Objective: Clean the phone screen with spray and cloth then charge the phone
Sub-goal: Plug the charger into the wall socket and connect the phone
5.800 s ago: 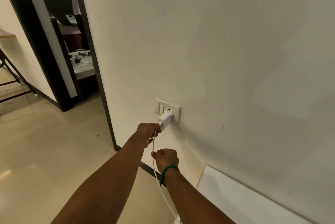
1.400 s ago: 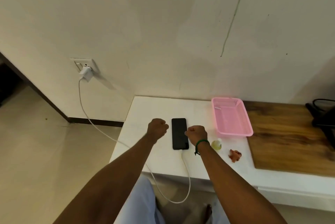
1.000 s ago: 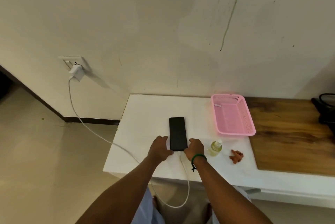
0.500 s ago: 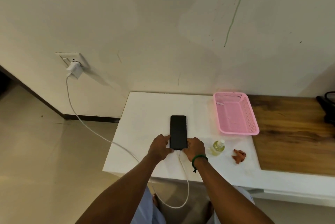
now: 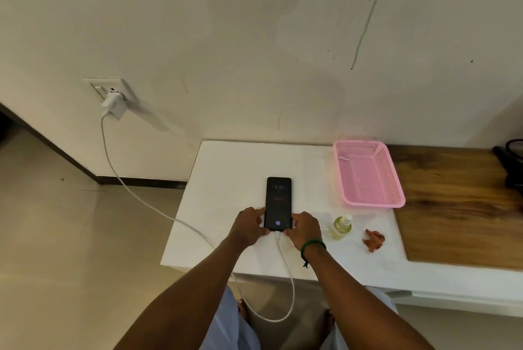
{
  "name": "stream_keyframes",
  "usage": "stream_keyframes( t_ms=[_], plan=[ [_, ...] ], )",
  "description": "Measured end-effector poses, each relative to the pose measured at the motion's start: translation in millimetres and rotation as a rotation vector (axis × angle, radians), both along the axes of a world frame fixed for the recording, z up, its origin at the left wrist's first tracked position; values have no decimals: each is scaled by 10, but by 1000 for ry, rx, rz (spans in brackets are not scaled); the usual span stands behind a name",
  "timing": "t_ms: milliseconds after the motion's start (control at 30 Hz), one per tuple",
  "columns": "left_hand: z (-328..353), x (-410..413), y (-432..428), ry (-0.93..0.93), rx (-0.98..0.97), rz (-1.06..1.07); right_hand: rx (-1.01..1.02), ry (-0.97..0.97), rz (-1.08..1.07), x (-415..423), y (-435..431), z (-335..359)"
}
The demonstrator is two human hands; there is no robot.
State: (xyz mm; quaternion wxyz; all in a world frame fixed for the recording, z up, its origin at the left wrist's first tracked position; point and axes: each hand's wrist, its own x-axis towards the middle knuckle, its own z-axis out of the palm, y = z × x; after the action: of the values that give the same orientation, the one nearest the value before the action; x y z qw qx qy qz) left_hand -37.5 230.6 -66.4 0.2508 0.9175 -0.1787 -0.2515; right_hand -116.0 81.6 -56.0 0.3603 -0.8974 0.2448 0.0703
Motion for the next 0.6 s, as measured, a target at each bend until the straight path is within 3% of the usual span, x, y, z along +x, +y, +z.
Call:
stream_keyframes(
  t_ms=[600],
  plan=[
    [46,-9,24,44,12,44,-25,26,1,-9,-7,6]
  ],
)
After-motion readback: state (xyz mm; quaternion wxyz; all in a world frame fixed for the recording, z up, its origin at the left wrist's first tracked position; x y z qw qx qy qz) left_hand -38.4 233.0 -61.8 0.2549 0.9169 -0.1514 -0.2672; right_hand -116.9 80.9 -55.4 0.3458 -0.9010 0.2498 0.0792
